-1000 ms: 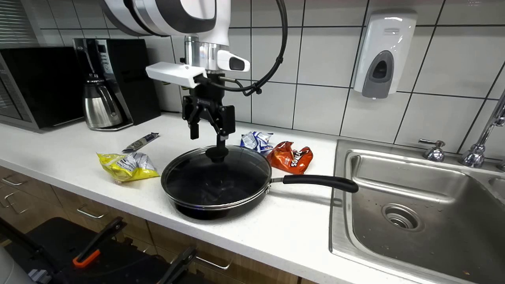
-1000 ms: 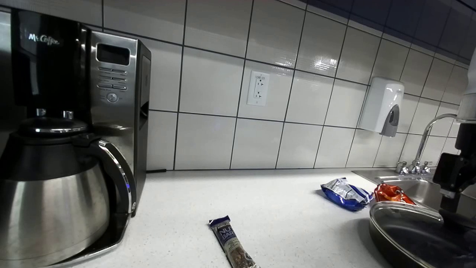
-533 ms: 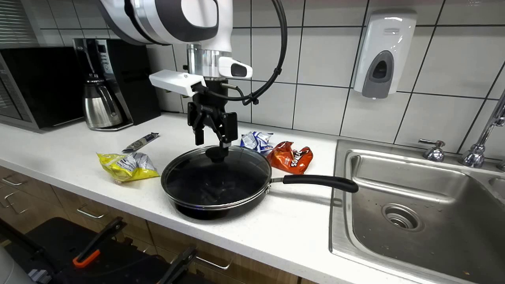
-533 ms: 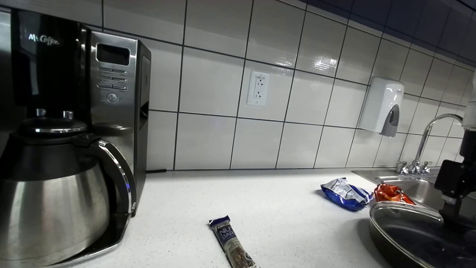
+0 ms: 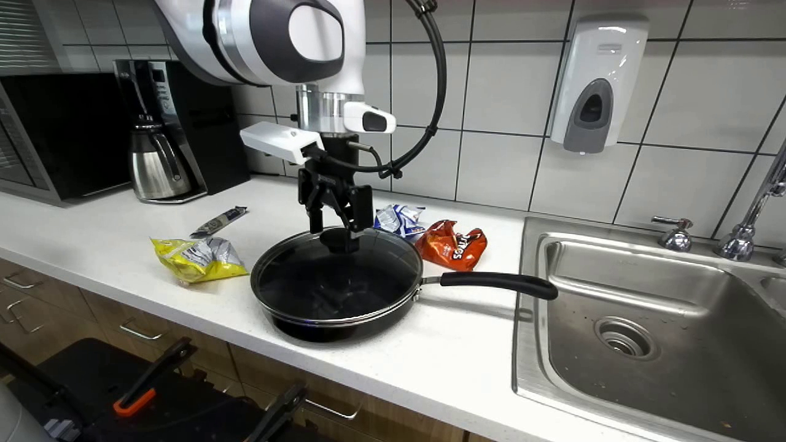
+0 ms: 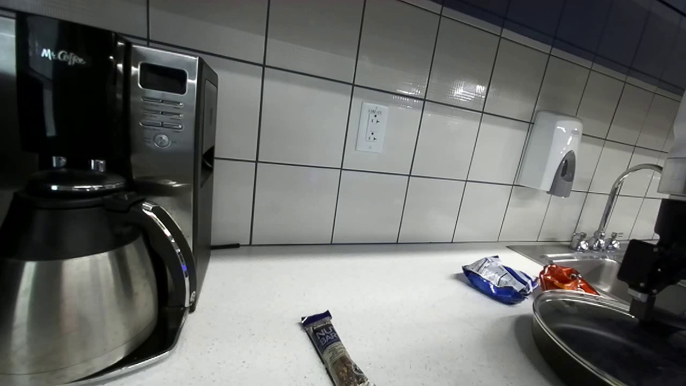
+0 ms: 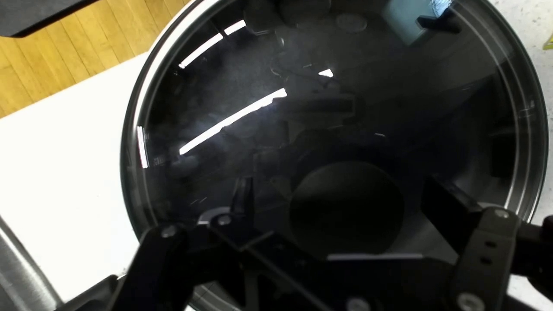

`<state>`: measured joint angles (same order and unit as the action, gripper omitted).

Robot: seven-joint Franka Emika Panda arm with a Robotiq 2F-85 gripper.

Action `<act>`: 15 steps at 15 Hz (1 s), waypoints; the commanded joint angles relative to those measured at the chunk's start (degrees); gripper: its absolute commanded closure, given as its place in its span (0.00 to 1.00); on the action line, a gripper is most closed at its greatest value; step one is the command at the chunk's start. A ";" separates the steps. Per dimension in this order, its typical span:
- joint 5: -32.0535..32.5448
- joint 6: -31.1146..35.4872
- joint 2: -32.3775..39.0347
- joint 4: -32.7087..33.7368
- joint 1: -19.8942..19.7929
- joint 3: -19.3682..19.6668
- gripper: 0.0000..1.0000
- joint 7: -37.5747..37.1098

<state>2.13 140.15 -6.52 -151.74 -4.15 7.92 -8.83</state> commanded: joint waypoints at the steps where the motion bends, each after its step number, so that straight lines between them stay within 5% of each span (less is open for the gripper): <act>1: 1.33 1.12 1.51 1.06 -1.30 -1.18 0.00 -2.10; 9: 1.26 1.92 2.36 1.76 -1.04 -1.26 0.00 -2.37; 10: 1.32 1.96 2.40 1.83 -1.02 -1.28 0.25 -2.37; 12: 1.43 1.99 2.48 1.97 -0.98 -1.33 0.32 -2.54; 15: 1.58 1.96 2.60 2.17 -0.89 -1.51 0.58 -2.79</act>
<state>2.15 141.78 -4.66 -150.62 -4.15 7.77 -9.15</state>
